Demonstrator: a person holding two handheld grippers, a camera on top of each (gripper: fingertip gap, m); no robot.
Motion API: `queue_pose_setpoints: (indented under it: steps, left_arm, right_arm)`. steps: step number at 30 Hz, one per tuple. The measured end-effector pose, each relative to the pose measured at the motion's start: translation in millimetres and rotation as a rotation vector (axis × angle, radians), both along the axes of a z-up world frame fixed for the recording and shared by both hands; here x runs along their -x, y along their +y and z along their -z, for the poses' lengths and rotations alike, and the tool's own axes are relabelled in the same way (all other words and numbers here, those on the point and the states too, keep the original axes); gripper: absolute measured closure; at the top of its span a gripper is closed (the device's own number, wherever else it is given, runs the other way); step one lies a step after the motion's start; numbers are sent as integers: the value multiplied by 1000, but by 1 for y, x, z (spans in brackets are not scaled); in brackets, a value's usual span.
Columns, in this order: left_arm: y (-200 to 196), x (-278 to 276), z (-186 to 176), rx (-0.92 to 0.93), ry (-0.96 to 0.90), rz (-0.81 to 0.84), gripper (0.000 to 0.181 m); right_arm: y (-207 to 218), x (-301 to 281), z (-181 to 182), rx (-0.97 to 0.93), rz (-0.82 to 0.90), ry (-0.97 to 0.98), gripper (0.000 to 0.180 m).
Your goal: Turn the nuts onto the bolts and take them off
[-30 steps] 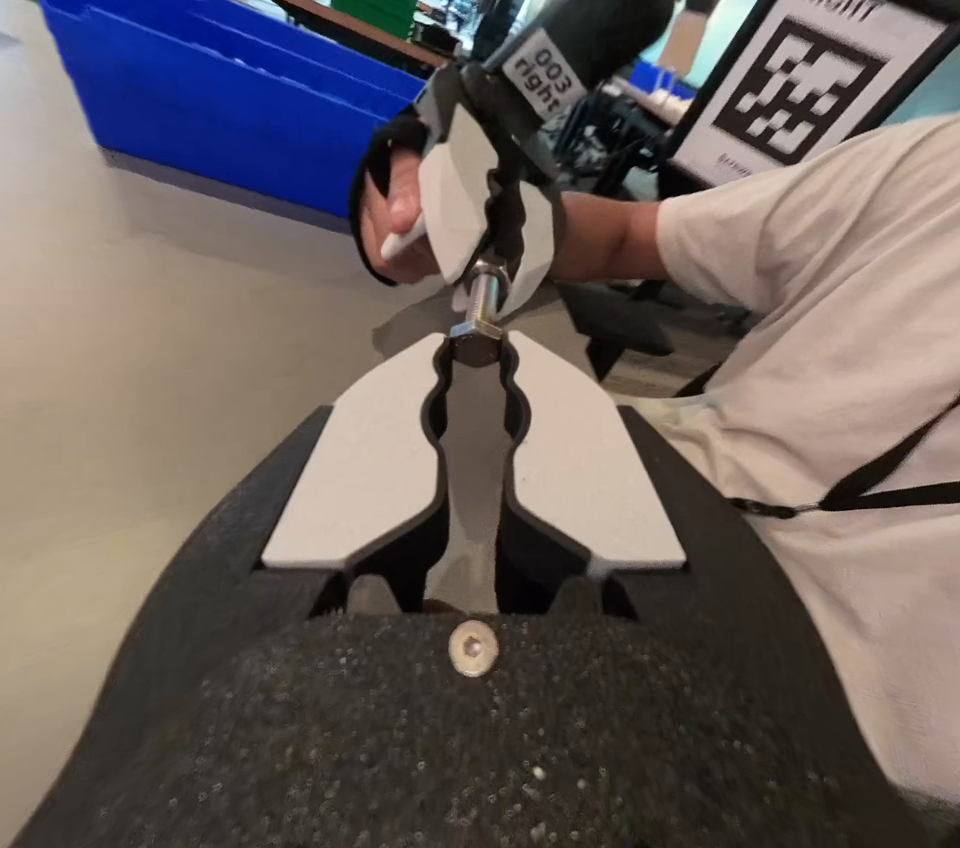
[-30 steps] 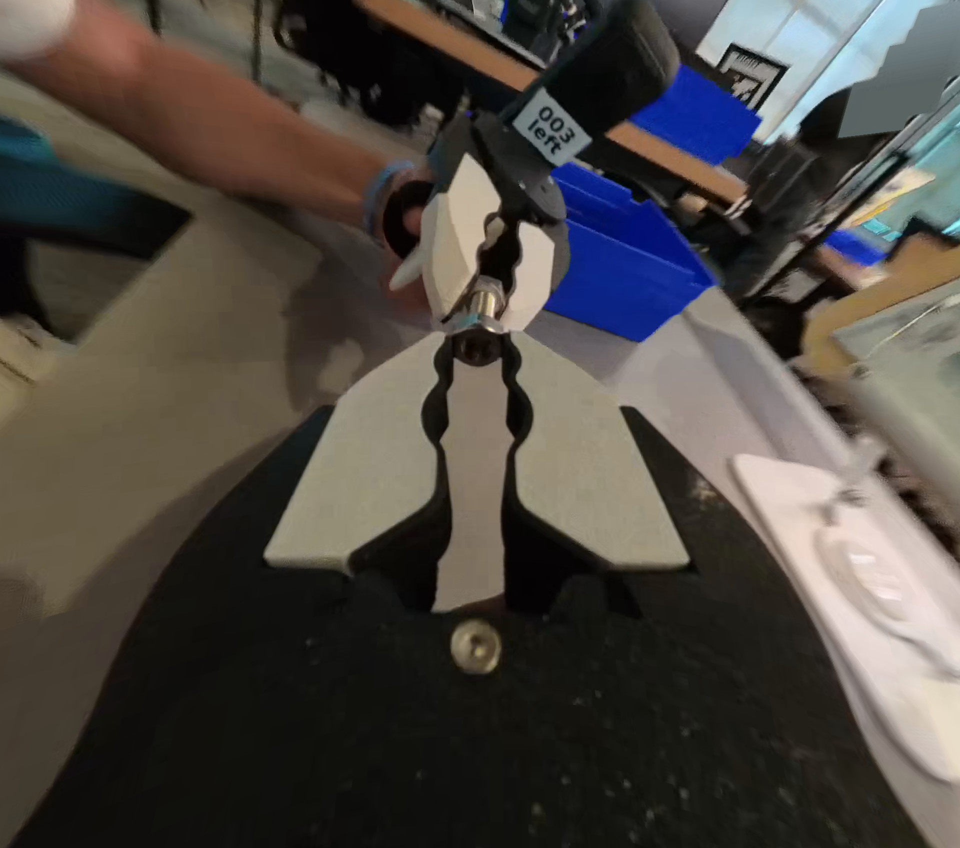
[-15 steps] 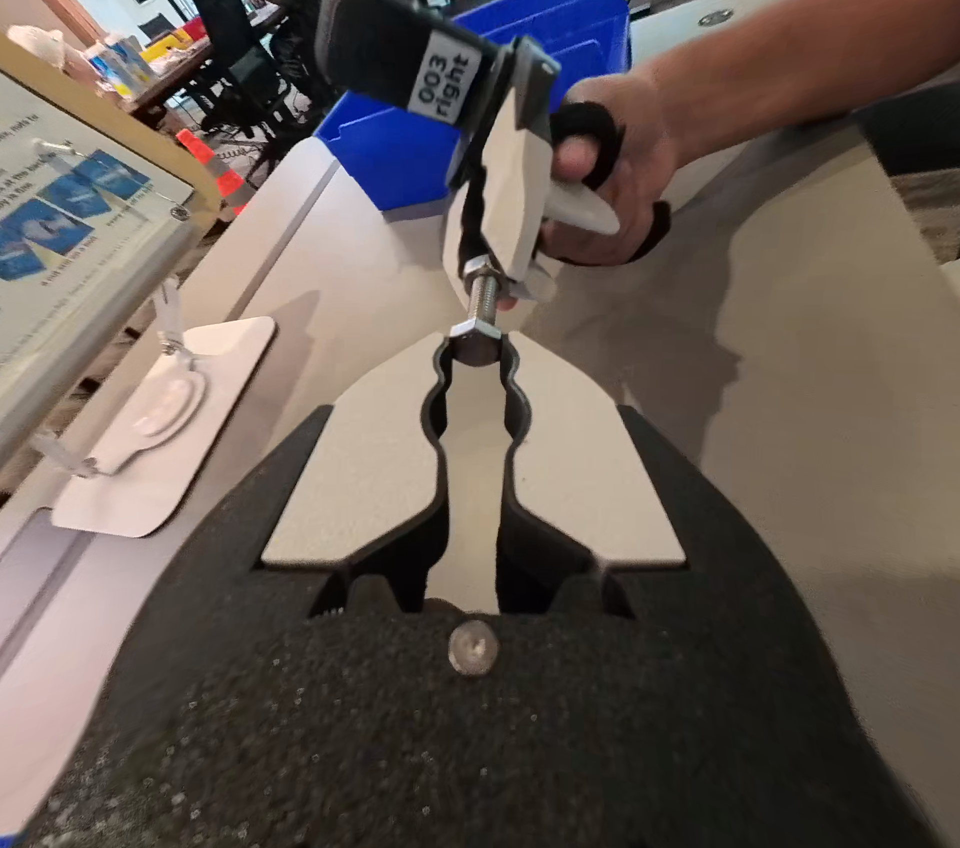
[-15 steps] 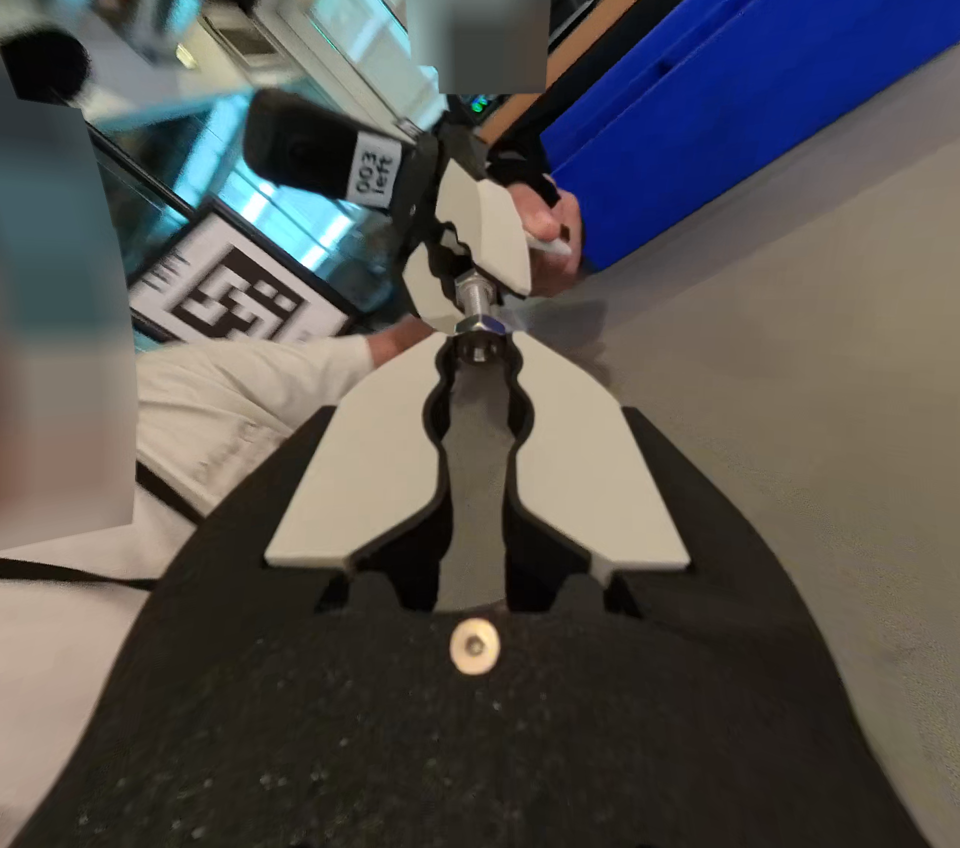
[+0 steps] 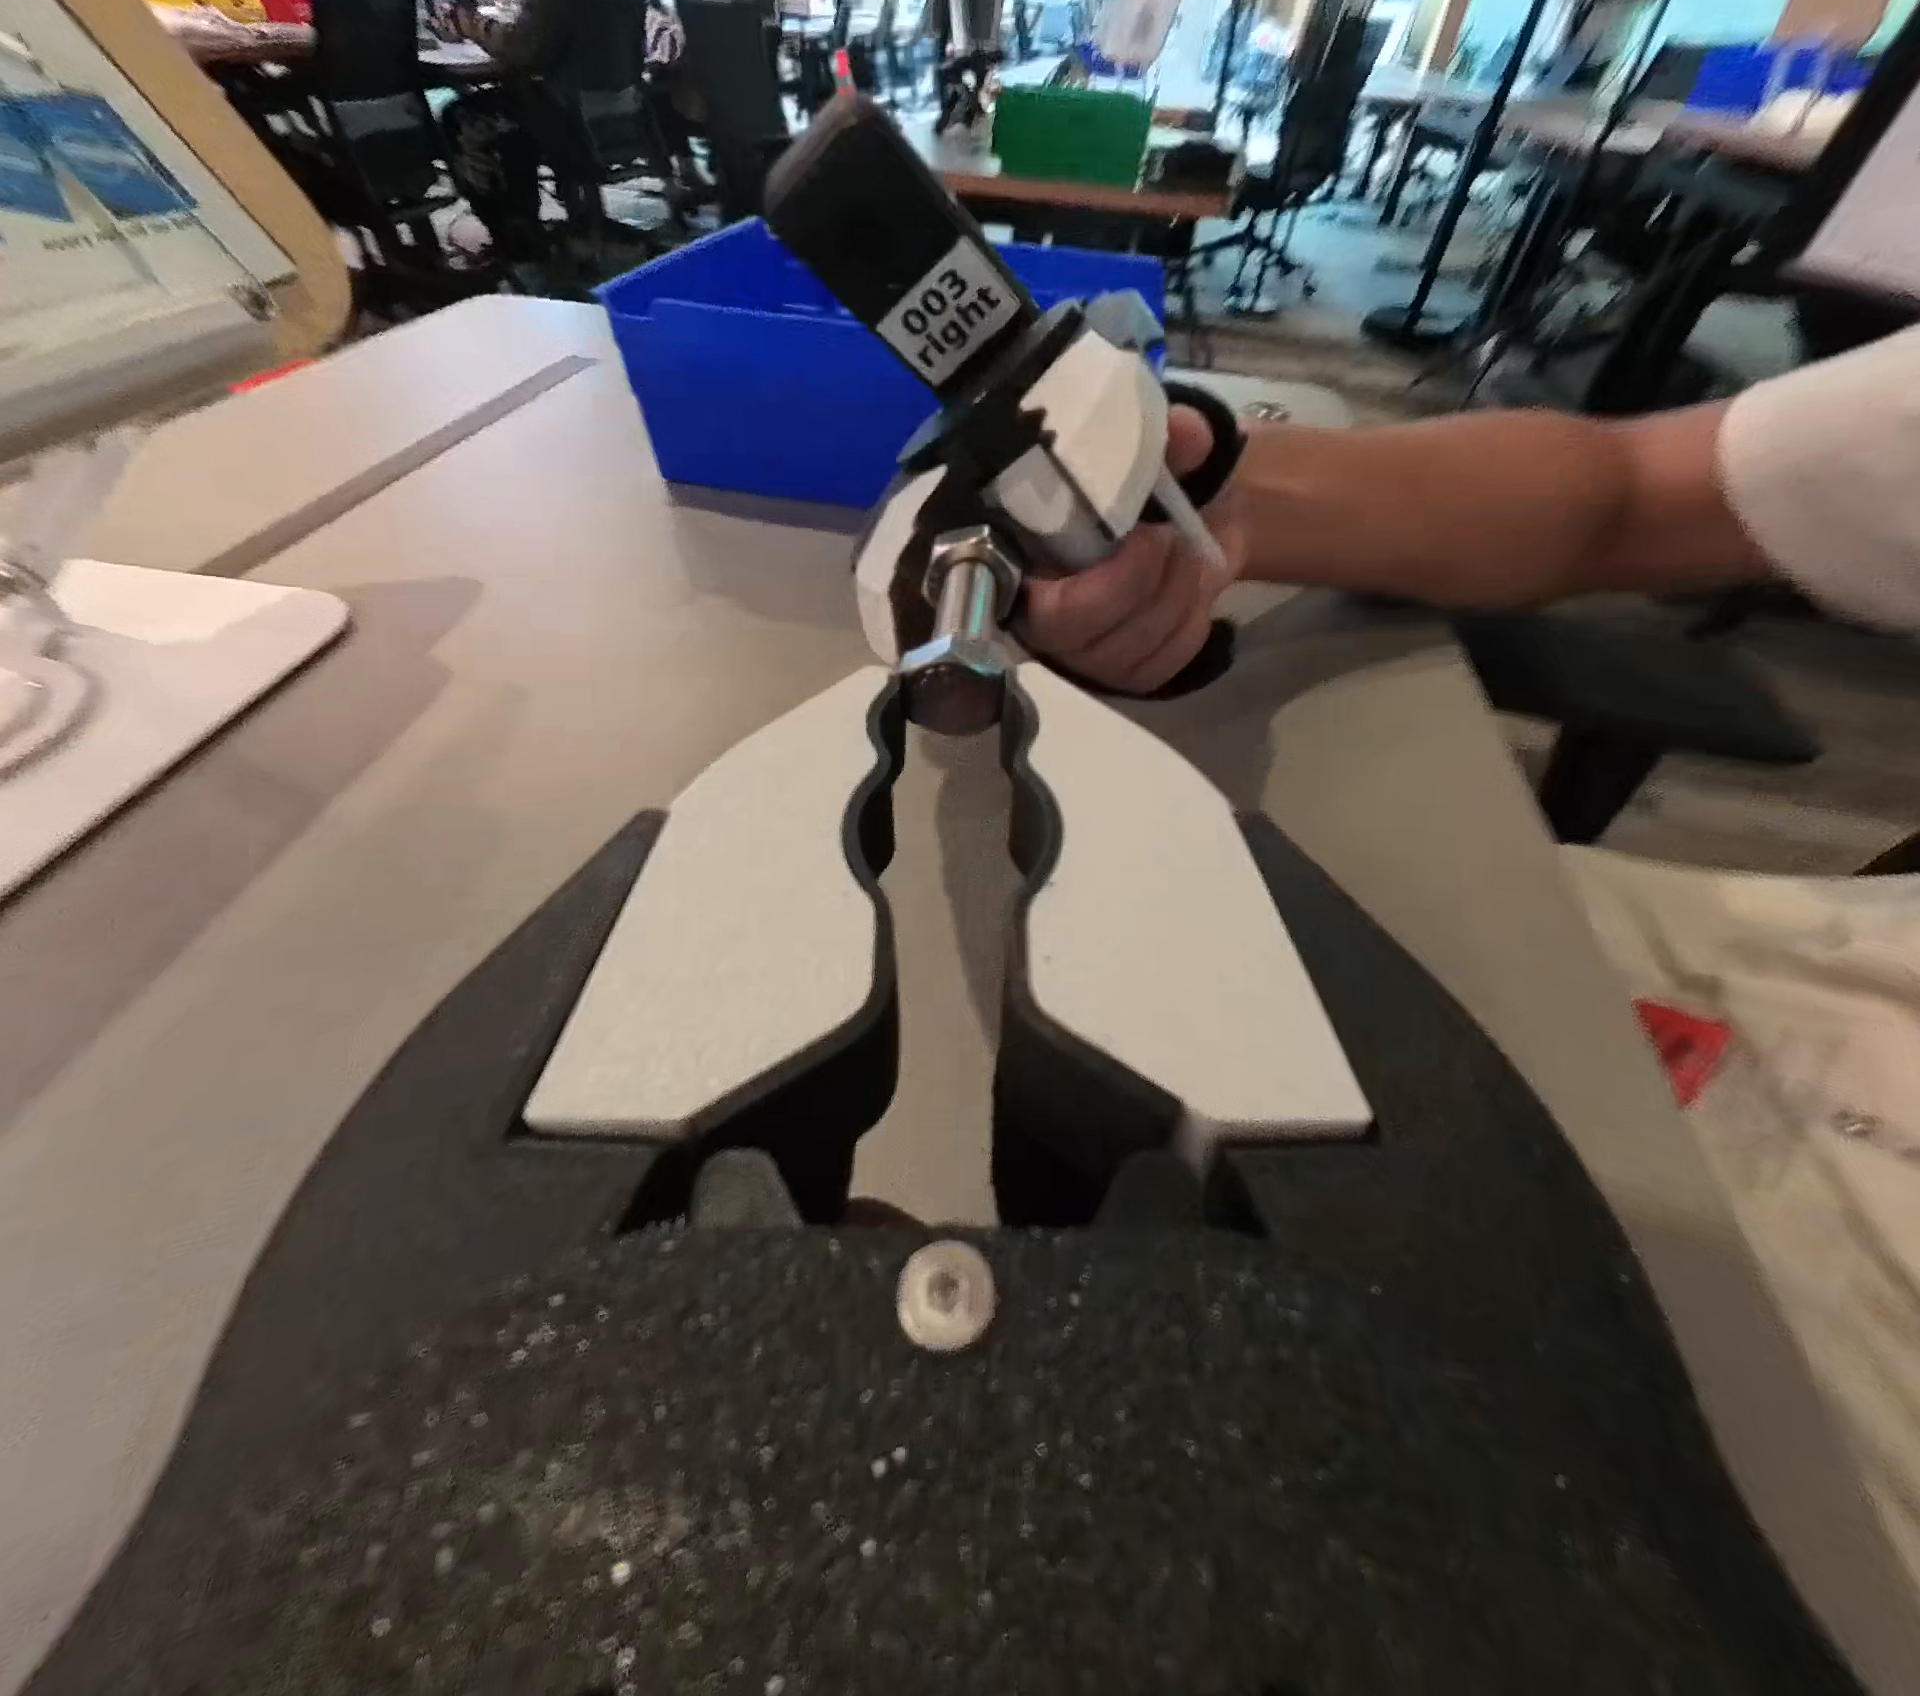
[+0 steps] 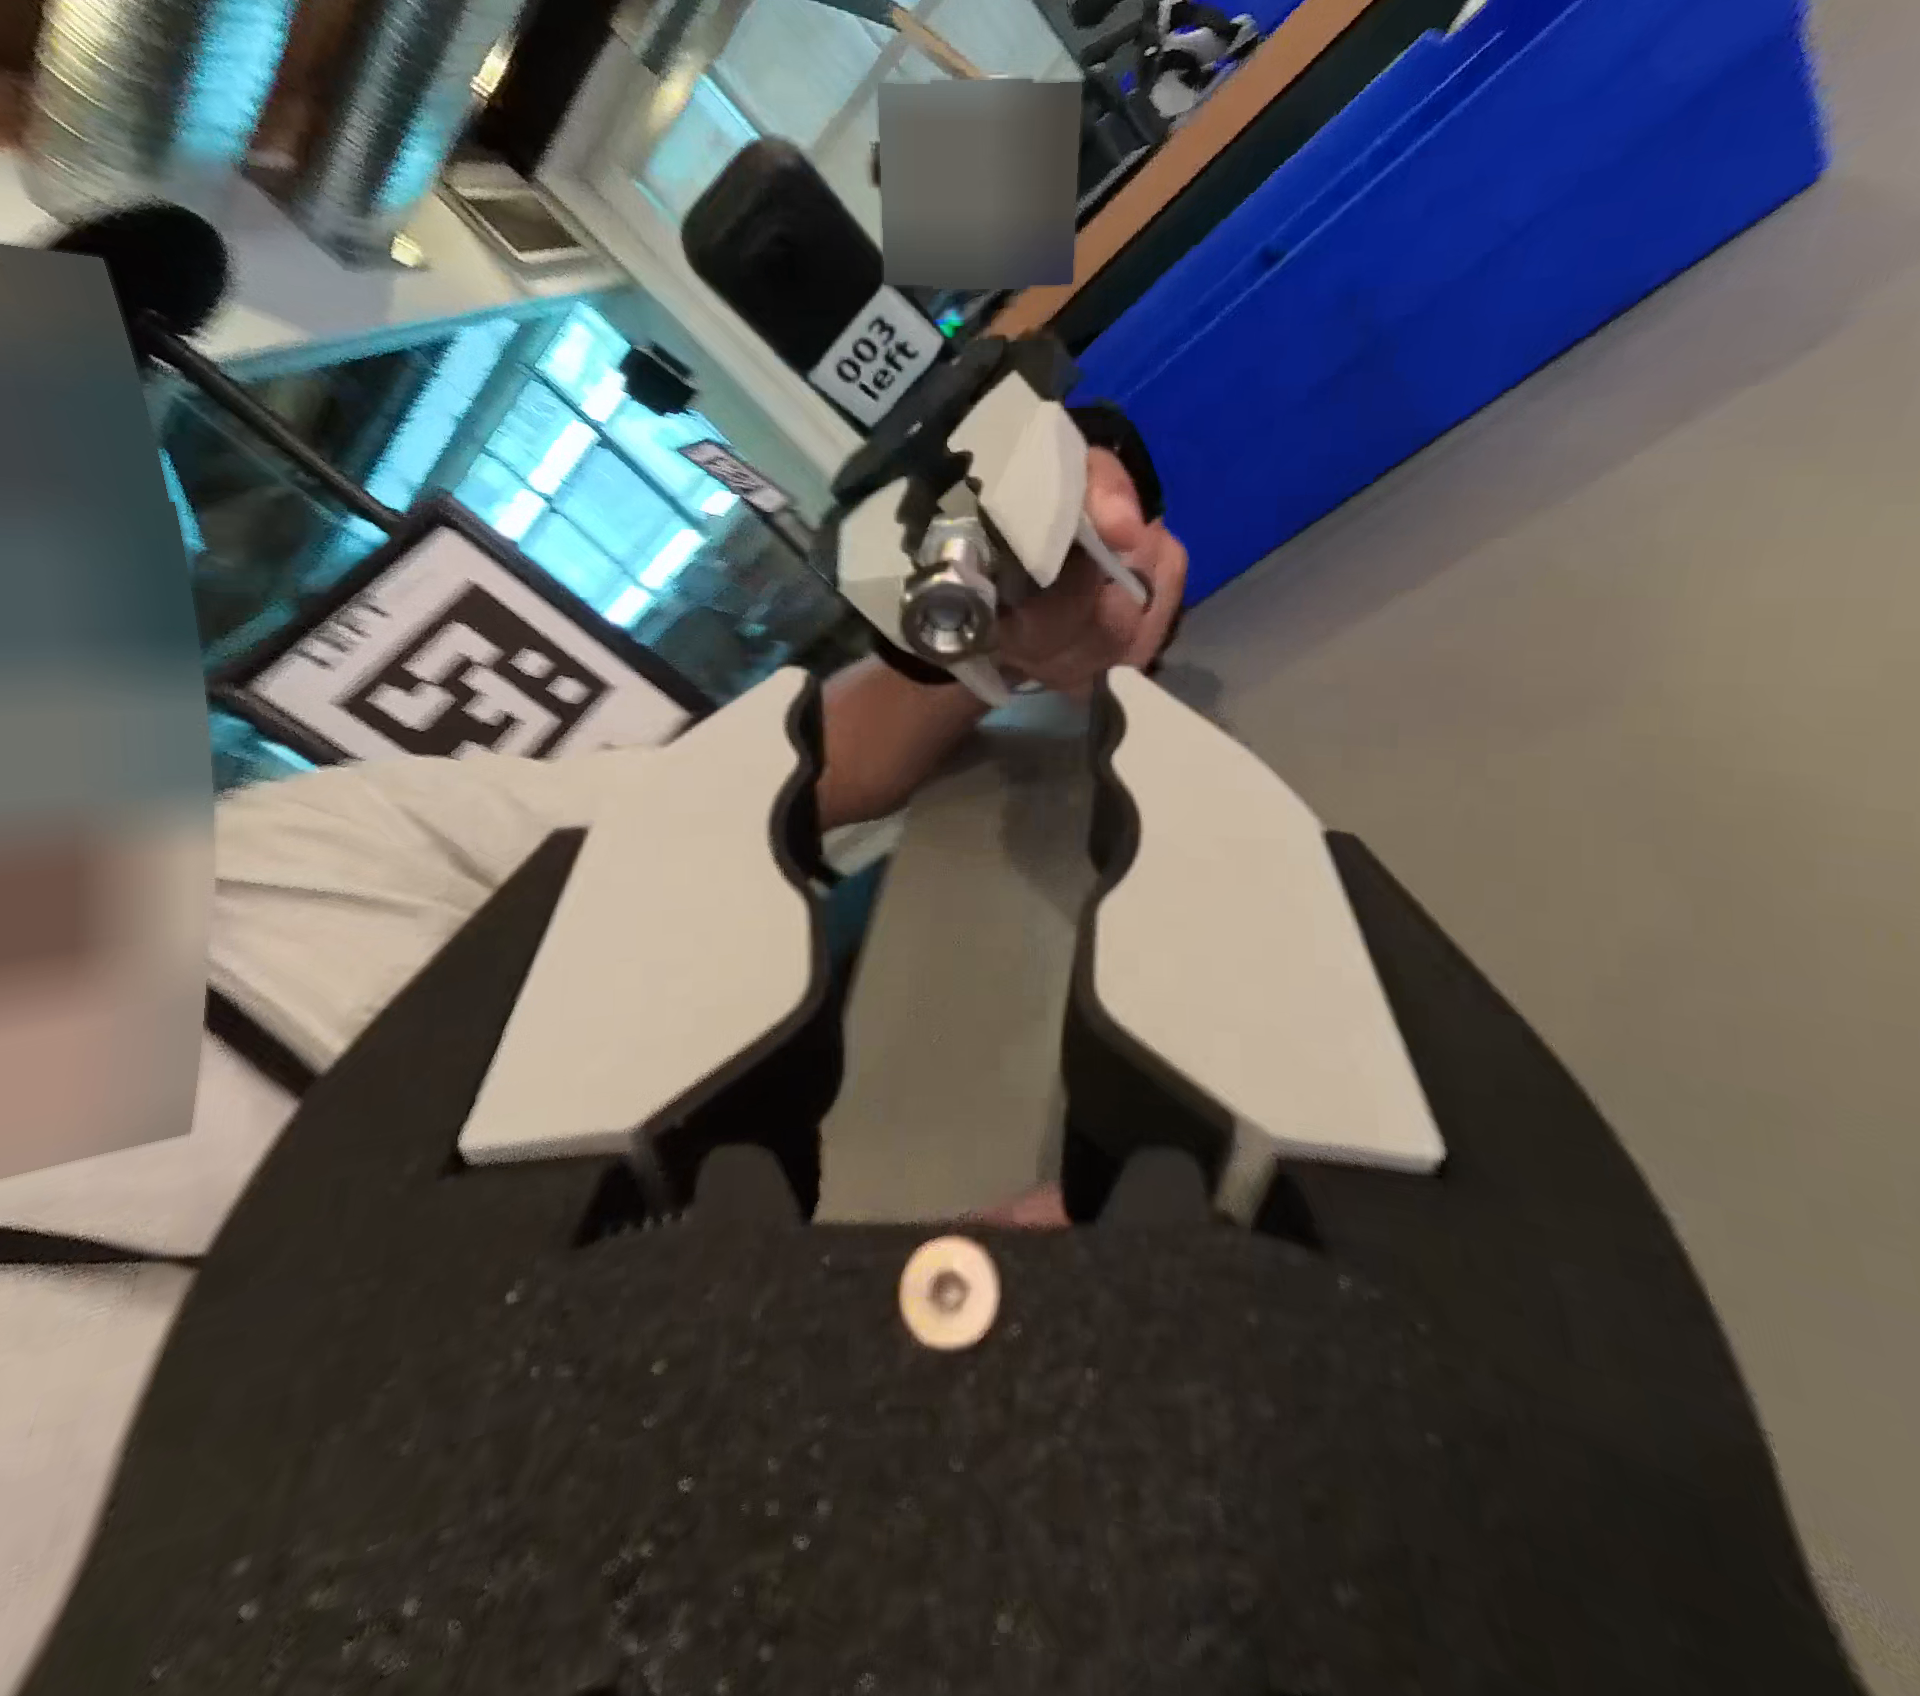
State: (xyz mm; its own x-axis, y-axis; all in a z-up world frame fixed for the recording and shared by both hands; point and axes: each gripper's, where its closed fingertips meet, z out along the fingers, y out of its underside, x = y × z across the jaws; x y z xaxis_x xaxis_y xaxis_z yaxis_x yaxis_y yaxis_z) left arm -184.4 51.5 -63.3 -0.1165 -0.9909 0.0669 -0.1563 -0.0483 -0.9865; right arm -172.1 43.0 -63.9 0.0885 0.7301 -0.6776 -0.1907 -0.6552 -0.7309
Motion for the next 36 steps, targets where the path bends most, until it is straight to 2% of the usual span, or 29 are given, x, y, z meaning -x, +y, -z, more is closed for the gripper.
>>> queue_pose_setpoints:
  steps: [3, 6, 8, 13, 16, 22, 28, 33, 36]
  left_arm:
    - [2, 0, 0, 156, -29, 47, 163]
    - [-1, 0, 2, 280, -35, 104, 163]
    - [-5, -1, 4, 332, -24, 142, 163]
    - [-17, -4, 7, 391, -11, 214, 163]
    - [-23, -5, 11, 359, 17, 222, 163]
    - [-30, -4, 2, 333, -10, 239, 164]
    - [-26, -2, -1, 332, -24, 223, 163]
    - [-29, -1, -5, 331, -39, 240, 163]
    - [-32, -1, -7, 318, -41, 241, 163]
  right_arm:
    - [3, -11, -2, -289, 129, -133, 128]
    - [-7, -16, -3, -794, 241, -399, 133]
    - [-14, -17, -10, -1054, 344, -492, 138]
    - [-27, -2, -6, -1278, 351, -623, 138]
    - [-27, 6, -3, -1307, 352, -645, 138]
    - [-15, 5, 14, -1223, 315, -675, 142]
    - [-25, 7, -9, -1243, 346, -594, 142]
    - [-15, 10, 4, -1203, 334, -632, 141]
    - [-16, 5, -3, -1194, 357, -601, 141]
